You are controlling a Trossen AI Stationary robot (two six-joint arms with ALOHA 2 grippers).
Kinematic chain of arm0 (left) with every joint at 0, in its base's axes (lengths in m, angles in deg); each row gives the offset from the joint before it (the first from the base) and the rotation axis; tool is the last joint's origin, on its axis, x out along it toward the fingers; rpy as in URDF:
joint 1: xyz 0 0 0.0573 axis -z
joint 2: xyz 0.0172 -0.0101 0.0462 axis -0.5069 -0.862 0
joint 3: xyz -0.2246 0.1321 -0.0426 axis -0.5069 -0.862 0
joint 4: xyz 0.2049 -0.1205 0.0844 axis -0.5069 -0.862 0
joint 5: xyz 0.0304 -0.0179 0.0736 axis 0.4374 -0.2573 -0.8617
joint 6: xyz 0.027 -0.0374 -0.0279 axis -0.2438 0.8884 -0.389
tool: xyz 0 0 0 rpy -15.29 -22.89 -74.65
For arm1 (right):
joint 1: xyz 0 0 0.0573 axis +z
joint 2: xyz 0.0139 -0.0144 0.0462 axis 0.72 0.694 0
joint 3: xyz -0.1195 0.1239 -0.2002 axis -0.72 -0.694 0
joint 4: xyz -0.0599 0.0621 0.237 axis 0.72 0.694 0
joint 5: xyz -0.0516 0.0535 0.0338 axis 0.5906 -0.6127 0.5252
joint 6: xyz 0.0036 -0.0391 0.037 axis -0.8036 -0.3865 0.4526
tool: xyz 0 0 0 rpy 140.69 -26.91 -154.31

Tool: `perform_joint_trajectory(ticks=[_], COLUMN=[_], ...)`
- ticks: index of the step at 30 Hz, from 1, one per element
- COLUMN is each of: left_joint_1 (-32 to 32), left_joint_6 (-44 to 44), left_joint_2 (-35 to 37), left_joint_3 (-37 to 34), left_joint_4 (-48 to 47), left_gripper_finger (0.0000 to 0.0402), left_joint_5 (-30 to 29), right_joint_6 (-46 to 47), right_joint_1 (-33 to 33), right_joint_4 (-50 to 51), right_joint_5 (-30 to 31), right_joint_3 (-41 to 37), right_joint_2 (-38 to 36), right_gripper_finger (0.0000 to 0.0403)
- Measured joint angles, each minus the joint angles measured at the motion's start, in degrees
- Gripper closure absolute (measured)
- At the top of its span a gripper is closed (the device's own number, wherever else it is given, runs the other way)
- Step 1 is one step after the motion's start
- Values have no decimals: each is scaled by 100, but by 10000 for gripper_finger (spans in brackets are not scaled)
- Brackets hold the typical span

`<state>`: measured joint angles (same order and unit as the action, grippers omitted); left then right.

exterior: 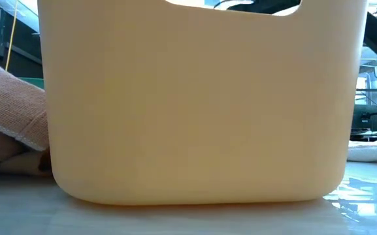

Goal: Sort spices by type
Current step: Put the black seasoning can into the blue bin

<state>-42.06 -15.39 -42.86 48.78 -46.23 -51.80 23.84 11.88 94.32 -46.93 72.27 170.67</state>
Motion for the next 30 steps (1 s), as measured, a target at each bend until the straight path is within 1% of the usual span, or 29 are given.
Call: perform_joint_trajectory(ticks=[2, 4, 6, 7, 10, 12, 14, 16, 17, 21, 25, 27, 30], left_joint_1=[15, 131, 480, 733, 1664, 2364, 3039, 3635, 3927, 5086, 6178, 6617, 7029], left_joint_6=[-26, -111, -55, 41, 226, 255, 441, 903, 1248, 2536, 3720, 4092, 4353], left_joint_2=[22, -31, -260, -429, -959, -1337, -1754, -2132, -2275, -2774, -3217, -3464, -3839], left_joint_3=[0, 0, 7, 6, 39, 274, 545, 830, 970, 1345, 1575, 1584, 1586], left_joint_4=[-238, -608, -1105, -1377, -2053, -2485, -3119, -3660, -3758, -3814, -3654, -3326, -2710], left_gripper_finger=[402, 402, 402, 402, 401, 402, 402, 402, 402, 401, 401, 402, 401], left_joint_5=[240, 829, 1345, 1436, 1430, 1456, 1391, 1326, 1336, 1631, 1626, 1634, 1781], right_joint_6=[-169, -422, -644, -767, -1034, -1144, -1168, -1181, -1194, -1325, -1600, -1734, -1939], right_joint_1=[-17, -30, -1, 24, 170, 277, 373, 460, 506, 626, 669, 678, 680], right_joint_4=[61, 205, 375, 495, 768, 946, 1107, 1224, 1265, 1402, 1397, 1327, 1279], right_joint_5=[3, 40, 132, 191, 454, 617, 747, 875, 913, 1055, 1158, 1162, 1164], right_joint_3=[0, 0, 0, 0, 0, 0, 0, 0, 0, 0, -2, -2, -4], right_joint_2=[-218, -450, -700, -824, -1182, -1403, -1616, -1783, -1847, -1963, -1951, -1919, -1898], right_gripper_finger=[176, 176, 176, 176, 176, 176, 176, 176, 176, 176, 176, 176, 176])
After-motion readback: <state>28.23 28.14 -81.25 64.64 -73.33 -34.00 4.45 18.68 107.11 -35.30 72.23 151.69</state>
